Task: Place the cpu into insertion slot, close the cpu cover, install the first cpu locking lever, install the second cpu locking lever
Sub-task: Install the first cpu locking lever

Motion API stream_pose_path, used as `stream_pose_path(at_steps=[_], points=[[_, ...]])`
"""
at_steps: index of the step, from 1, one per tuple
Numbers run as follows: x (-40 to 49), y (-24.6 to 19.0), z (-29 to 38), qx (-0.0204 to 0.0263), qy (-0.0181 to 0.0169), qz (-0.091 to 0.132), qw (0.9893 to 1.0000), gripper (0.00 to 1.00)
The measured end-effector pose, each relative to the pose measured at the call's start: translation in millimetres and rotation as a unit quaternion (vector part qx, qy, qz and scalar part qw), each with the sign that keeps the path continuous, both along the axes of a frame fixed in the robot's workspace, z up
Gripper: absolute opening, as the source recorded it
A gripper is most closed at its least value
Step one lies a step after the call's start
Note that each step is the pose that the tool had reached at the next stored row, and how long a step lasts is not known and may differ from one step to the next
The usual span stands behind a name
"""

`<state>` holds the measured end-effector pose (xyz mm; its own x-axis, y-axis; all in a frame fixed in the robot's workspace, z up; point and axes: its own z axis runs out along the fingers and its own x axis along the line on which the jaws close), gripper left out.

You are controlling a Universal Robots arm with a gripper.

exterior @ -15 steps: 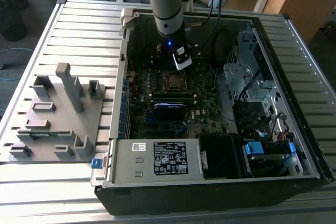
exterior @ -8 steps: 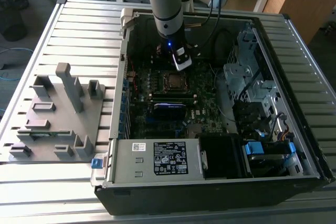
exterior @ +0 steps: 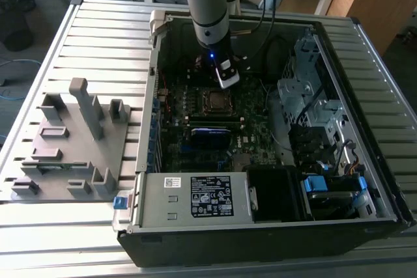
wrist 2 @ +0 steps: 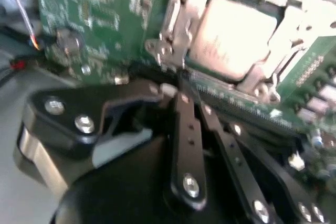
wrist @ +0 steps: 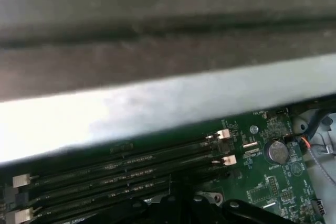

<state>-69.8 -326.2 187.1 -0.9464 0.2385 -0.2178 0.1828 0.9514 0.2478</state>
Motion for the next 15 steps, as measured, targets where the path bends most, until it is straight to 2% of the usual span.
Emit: stream_pose_path(at_steps=[5, 11, 15], points=[[0.0, -0.1, 1.3, -0.0003, 0.0004, 0.0, 1.0, 0.1], [0.0, -0.1, 13.0, -0.0003, 0.0009, 0.0, 1.0, 0.1], [0.2, -1.1, 13.3, -0.0003, 0.001, 0.0, 1.0, 0.1]])
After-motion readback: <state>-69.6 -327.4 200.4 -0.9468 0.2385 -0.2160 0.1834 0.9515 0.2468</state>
